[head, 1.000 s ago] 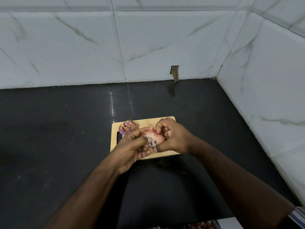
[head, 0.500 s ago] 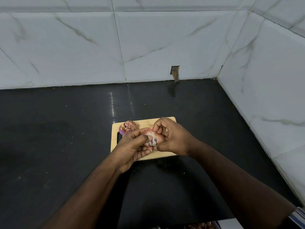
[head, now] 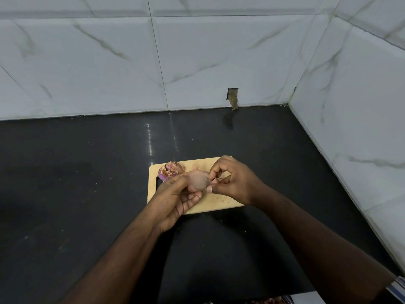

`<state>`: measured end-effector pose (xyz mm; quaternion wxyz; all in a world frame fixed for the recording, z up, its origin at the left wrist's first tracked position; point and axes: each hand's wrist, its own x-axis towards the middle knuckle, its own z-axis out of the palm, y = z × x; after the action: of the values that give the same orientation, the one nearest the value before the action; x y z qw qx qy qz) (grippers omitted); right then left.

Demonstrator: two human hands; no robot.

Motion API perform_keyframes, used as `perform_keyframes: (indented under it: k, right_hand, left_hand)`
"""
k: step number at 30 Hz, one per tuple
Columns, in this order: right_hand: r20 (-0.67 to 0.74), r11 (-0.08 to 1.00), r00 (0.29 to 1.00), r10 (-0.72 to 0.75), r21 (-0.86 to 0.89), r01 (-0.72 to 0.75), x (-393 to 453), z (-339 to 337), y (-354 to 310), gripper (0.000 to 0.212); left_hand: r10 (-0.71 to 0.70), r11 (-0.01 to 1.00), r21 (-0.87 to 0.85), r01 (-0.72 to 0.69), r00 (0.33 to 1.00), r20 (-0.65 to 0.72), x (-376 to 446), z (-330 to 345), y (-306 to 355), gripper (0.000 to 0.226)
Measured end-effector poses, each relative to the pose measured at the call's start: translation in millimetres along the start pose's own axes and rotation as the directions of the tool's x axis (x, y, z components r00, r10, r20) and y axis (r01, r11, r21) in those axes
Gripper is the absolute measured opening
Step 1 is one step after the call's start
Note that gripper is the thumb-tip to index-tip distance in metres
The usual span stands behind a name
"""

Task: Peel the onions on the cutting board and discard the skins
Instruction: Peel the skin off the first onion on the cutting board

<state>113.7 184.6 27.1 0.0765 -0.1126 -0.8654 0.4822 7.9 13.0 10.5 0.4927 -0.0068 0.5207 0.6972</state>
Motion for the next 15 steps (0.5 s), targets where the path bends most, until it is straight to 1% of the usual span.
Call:
perform_keyframes:
  k: [3, 5, 6, 9, 10, 11, 13, 15]
  right_hand:
    - [-0.061, 0.995, 0.995, 0.083, 0.067, -0.079, -2, -3, 8, 0.019]
    - [-0.07, 0.991, 0.991, 0.112, 0.083, -0.106, -2, -1, 11, 0.017]
    - [-0.067, 0.99, 0.99, 0.124, 0.077, -0.119, -3, -1, 12, 0.016]
    - [-0.098, 0.983, 0.979, 0.179, -0.013, -0.181, -1, -1, 20, 0.015]
    - [-0.111, 0.98, 0.974, 0.2, -0.001, -0.201, 0, -2, 22, 0.015]
    - [-0.118, 0.977, 0.97, 0.213, 0.025, -0.211, 1, -4, 24, 0.018]
    - [-0.095, 0.979, 0.975, 0.2, 0.043, -0.197, 2, -7, 23, 0.03]
    - [-0.006, 0.983, 0.987, 0.161, 0.096, -0.159, 0, -10, 16, 0.047]
  left_hand:
    - [-0.02, 0.997, -0.077, 0.02, 1.0, -0.004, 0, -1, 1, 0.02]
    - [-0.033, 0.993, -0.111, 0.034, 0.999, 0.015, -1, -2, 0, 0.023]
    - [-0.04, 0.991, -0.126, 0.043, 0.999, 0.026, -2, -1, 0, 0.026]
    - [-0.058, 0.985, -0.159, 0.067, 0.996, 0.061, -3, -5, -1, 0.042]
    - [-0.064, 0.984, -0.163, 0.076, 0.995, 0.078, -3, -7, -2, 0.047]
    - [-0.068, 0.983, -0.161, 0.083, 0.993, 0.097, -2, -8, -2, 0.051]
    - [-0.076, 0.984, -0.151, 0.095, 0.989, 0.129, -1, -10, -2, 0.059]
    - [-0.081, 0.986, -0.134, 0.103, 0.984, 0.159, -1, -11, -1, 0.062]
